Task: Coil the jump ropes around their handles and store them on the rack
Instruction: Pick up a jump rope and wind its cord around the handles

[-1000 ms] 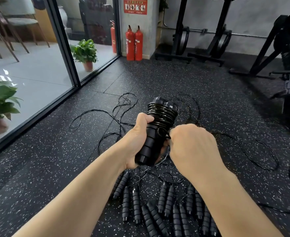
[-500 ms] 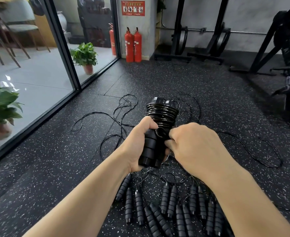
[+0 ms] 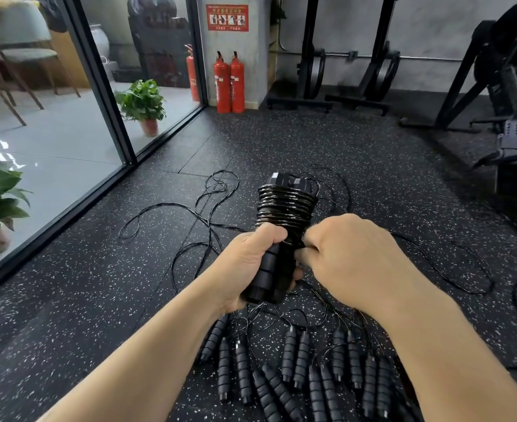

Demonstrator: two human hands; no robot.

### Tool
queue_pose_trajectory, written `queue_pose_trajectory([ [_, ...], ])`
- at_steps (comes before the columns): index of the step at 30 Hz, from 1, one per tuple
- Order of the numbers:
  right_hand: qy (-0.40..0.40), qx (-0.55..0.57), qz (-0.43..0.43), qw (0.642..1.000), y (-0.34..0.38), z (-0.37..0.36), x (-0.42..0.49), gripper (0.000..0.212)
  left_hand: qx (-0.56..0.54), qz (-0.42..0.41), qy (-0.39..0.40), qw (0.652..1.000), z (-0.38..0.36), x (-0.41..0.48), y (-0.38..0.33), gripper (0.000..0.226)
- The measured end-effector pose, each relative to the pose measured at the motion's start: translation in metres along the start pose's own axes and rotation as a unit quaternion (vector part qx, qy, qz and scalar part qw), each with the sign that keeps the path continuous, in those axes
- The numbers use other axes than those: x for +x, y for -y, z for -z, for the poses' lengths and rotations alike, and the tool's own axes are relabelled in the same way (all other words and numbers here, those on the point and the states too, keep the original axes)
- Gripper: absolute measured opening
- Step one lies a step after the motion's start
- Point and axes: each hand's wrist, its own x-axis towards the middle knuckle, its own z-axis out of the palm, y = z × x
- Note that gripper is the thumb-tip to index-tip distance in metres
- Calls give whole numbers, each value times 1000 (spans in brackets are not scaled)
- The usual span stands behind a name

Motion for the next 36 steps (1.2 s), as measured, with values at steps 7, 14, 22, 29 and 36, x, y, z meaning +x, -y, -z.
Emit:
queue_pose_trajectory([
  [7,-3,62,4,998,-6,1,1,36,-10,-14,-31,999,-9,0,-3,45],
  [14,3,118,26,993,-12,-3,4,40,-45,2,-24,999,-12,-2,-7,47],
  [22,18,193,-2,981,-12,-10,5,37,-79,46,-3,996,-8,-7,-14,41],
  [29,10,263,-35,964,-11,-20,7,38,-66,47,-18,997,-8,-8,-13,39],
  [36,48,309,-46,949,-11,-22,10,42,-61,43,-22,997,-7,-10,-14,42],
])
